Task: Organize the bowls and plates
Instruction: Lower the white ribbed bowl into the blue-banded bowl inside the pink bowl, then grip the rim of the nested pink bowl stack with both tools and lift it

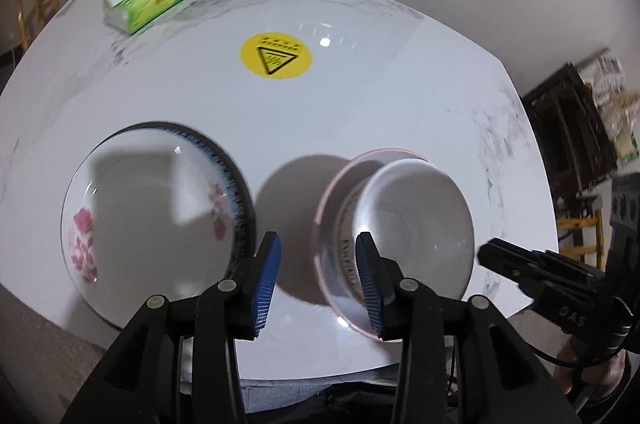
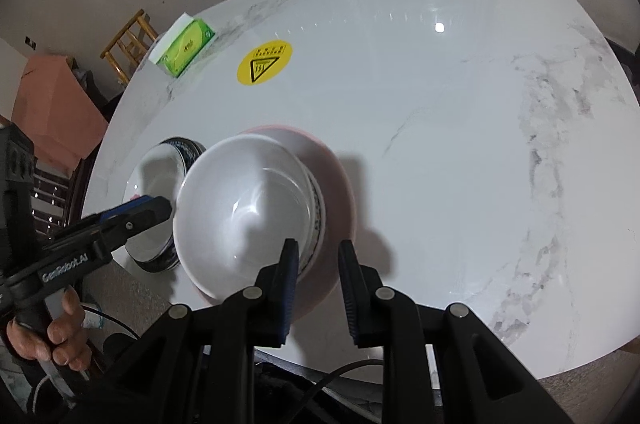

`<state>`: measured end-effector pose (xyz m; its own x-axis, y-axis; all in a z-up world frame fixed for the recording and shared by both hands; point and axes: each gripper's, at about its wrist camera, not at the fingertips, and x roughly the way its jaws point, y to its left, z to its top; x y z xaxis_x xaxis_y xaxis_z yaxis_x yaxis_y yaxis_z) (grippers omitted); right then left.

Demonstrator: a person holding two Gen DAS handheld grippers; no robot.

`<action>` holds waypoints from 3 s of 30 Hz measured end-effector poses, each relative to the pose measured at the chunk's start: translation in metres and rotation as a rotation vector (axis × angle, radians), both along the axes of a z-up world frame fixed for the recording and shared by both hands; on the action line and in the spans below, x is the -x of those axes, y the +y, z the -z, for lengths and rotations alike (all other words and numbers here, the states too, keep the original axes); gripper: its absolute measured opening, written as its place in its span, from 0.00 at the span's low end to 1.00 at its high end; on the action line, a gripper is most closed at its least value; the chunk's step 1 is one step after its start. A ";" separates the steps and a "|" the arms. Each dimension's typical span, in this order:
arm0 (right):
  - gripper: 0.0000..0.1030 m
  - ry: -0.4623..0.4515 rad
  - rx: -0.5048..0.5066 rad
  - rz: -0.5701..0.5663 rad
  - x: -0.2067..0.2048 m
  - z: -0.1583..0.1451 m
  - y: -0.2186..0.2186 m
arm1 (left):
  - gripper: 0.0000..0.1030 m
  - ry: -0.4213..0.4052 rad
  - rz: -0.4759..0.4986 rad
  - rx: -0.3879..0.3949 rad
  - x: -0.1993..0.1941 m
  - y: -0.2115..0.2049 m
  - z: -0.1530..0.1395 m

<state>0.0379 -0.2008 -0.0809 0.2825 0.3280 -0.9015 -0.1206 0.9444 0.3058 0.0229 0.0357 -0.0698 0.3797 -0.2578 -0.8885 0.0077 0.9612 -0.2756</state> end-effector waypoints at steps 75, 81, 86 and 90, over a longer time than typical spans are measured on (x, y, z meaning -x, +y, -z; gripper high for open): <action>0.21 0.027 0.162 0.133 -0.029 0.041 -0.021 | 0.12 0.007 0.106 -0.124 -0.022 -0.062 0.047; 0.19 0.026 0.140 0.134 -0.028 0.041 -0.024 | 0.08 -0.006 0.103 -0.125 -0.022 -0.063 0.047; 0.12 0.027 0.110 0.134 -0.026 0.041 -0.024 | 0.08 -0.022 0.102 -0.147 -0.022 -0.066 0.046; 0.09 0.025 0.106 0.135 -0.026 0.041 -0.021 | 0.07 -0.030 0.100 -0.163 -0.022 -0.067 0.045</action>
<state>0.0636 -0.2221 -0.1222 0.2944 0.1912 -0.9364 0.0163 0.9786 0.2049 0.0445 -0.0317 -0.1148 0.3862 -0.1495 -0.9102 0.1116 0.9871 -0.1147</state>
